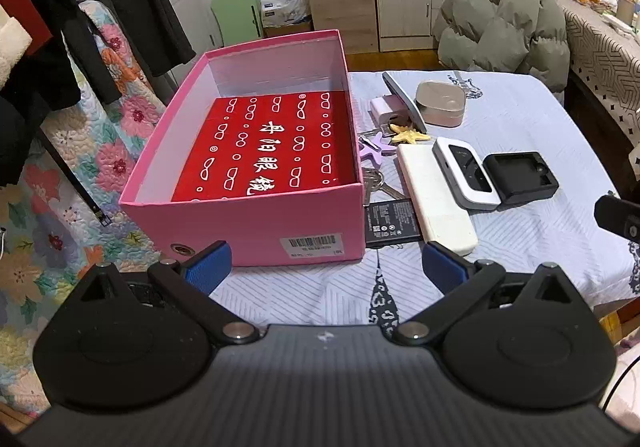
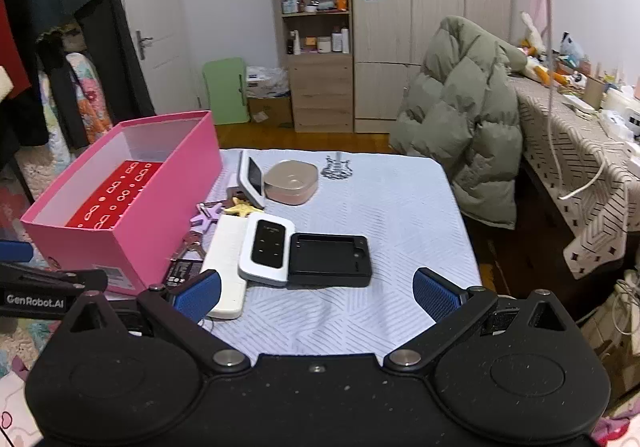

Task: Organize rigid objects
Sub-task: 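Move the left tool to the pink box rim while the right tool approaches the white router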

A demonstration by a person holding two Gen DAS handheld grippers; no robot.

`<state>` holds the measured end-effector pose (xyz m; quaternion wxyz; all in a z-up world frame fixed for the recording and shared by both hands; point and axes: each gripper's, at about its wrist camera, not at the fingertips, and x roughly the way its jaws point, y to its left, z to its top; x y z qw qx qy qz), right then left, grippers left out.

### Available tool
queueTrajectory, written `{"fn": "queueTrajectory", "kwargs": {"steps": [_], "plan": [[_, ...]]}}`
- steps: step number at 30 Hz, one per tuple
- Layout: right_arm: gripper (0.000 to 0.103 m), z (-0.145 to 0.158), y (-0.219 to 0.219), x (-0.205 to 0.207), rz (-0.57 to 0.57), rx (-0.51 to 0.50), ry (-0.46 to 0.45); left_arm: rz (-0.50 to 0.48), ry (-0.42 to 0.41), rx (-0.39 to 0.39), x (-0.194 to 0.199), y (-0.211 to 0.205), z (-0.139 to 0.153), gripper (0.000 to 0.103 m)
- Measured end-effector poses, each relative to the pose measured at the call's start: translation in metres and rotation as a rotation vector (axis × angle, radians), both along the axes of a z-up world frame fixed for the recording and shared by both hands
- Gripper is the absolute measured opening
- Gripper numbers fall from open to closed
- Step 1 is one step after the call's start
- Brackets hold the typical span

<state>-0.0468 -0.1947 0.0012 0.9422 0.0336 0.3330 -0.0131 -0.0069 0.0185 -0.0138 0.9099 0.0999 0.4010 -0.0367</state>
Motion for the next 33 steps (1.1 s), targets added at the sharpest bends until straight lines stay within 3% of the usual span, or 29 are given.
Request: {"fn": "queueTrajectory", "kwargs": {"steps": [5,7,11,13,17,21,26,31,33], "plan": [[0.103,0.002,0.006,-0.003,0.133,-0.041,-0.15,-0.119,-0.052,0.114,0.009,0.001,0.013,0.103],[0.103,0.002,0.01,0.007,0.185,-0.056,-0.144,-0.17,-0.042,0.127,0.017,0.009,0.021,0.103],[0.103,0.0,0.012,0.028,0.204,-0.026,-0.137,-0.227,0.078,-0.058,0.052,0.051,0.045,0.102],[0.103,-0.004,0.01,0.041,0.227,0.013,-0.097,-0.21,0.098,-0.084,0.072,0.069,0.053,0.102],[0.103,-0.013,0.008,0.061,0.25,0.088,-0.029,-0.129,0.084,0.076,0.112,0.092,0.052,0.097],[0.103,-0.016,0.009,0.076,0.24,0.094,-0.01,-0.081,0.179,0.09,0.157,0.117,0.041,0.081],[0.103,-0.02,0.006,0.095,0.214,0.105,-0.001,-0.048,0.228,0.135,0.198,0.126,0.008,0.061],[0.097,-0.03,0.007,0.111,0.211,0.088,0.06,0.007,0.26,0.069,0.23,0.147,-0.018,0.046],[0.096,-0.031,0.009,0.115,0.22,0.076,0.075,0.01,0.28,0.036,0.238,0.155,-0.025,0.025]]}}
